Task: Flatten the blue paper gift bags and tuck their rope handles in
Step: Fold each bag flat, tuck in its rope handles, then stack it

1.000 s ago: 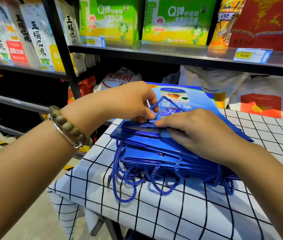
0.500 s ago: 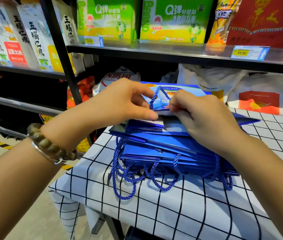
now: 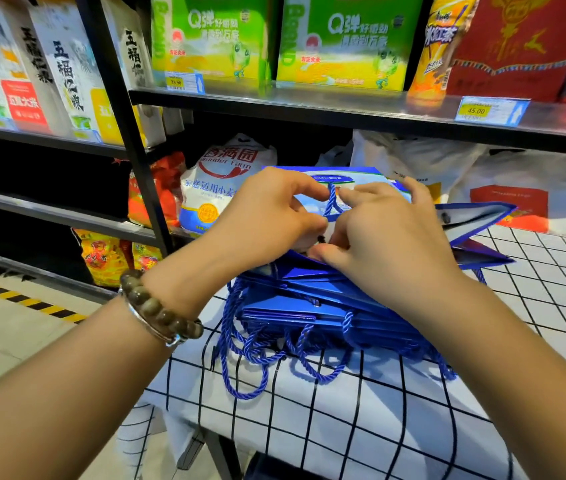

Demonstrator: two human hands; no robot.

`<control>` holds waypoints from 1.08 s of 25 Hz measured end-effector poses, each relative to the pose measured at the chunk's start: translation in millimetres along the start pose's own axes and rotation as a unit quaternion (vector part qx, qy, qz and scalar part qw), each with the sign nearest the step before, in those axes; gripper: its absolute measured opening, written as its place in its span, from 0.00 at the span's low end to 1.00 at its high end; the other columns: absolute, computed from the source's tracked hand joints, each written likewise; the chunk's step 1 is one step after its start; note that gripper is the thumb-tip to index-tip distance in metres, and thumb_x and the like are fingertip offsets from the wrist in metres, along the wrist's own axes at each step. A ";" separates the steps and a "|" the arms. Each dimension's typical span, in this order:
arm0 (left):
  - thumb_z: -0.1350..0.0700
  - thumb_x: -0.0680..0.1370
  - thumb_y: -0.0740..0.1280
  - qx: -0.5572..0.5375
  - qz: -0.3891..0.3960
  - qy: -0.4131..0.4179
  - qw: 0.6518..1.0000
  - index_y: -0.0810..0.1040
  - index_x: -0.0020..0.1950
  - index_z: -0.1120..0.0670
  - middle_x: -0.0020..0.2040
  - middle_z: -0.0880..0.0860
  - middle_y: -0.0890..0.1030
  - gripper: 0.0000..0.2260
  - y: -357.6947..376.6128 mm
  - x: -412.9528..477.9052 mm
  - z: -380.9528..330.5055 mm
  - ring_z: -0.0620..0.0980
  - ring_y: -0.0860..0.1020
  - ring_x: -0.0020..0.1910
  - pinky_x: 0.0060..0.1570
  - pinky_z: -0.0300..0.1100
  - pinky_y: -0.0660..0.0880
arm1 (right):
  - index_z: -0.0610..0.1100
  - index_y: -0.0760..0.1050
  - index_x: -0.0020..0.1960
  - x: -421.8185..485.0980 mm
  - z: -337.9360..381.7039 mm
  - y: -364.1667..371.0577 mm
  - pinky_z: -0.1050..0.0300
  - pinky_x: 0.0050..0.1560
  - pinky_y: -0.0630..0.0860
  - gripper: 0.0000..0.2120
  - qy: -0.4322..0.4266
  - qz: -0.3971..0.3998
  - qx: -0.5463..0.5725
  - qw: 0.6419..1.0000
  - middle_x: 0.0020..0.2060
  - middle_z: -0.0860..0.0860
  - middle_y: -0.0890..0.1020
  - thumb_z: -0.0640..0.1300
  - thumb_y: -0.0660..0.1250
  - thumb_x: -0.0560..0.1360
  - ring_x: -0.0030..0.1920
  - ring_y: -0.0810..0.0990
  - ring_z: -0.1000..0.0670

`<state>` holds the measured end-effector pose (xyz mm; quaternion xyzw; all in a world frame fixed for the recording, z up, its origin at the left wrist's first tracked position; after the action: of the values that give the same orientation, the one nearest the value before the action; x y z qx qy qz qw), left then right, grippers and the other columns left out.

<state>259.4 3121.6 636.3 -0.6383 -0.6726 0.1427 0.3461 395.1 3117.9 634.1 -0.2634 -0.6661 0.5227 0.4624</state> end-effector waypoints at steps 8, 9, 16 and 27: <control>0.58 0.72 0.70 0.068 0.005 0.044 0.997 0.82 0.51 0.54 0.38 0.53 0.82 0.08 2.9 -3.3 -5.0 0.43 0.75 0.32 0.42 0.37 0.71 | 0.44 0.80 0.52 -7.2 -2.8 9.5 0.53 0.68 0.31 0.14 -0.056 -0.022 0.047 0.997 0.61 0.48 0.74 0.46 0.57 0.78 0.69 0.64 0.48; 0.58 0.72 0.69 0.085 0.004 0.056 0.995 0.82 0.51 0.54 0.39 0.54 0.83 0.08 3.2 -3.7 -6.6 0.44 0.76 0.34 0.43 0.38 0.71 | 0.44 0.79 0.54 -6.5 -3.8 10.0 0.54 0.66 0.29 0.15 -0.064 -0.014 0.042 0.997 0.62 0.48 0.73 0.47 0.56 0.78 0.71 0.62 0.49; 0.52 0.74 0.66 0.196 -0.019 0.137 0.971 0.82 0.45 0.57 0.42 0.57 0.83 0.10 8.3 -7.1 -9.3 0.58 0.76 0.45 0.44 0.51 0.72 | 0.42 0.80 0.46 -7.7 -8.4 19.8 0.53 0.70 0.35 0.25 -0.092 -0.030 0.032 0.995 0.51 0.45 0.79 0.51 0.47 0.74 0.60 0.75 0.44; 0.55 0.75 0.68 -0.076 0.105 -0.051 0.990 0.81 0.42 0.53 0.41 0.52 0.83 0.04 3.5 -3.6 -1.8 0.44 0.79 0.37 0.42 0.34 0.76 | 0.55 0.63 0.30 -14.6 -16.2 14.3 0.47 0.71 0.35 0.16 -0.032 -0.035 0.146 0.988 0.39 0.56 0.76 0.57 0.60 0.74 0.46 0.74 0.54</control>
<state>263.0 3118.2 634.3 -0.7219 -0.6276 0.1590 0.2444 414.0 3117.6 616.0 -0.1525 -0.6062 0.6058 0.4923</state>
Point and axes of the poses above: each hand's wrist, its own x-axis towards the middle knuckle, its own y-axis out of the palm, z = x × y, the point moved 1 cm from there along x, towards the middle knuckle
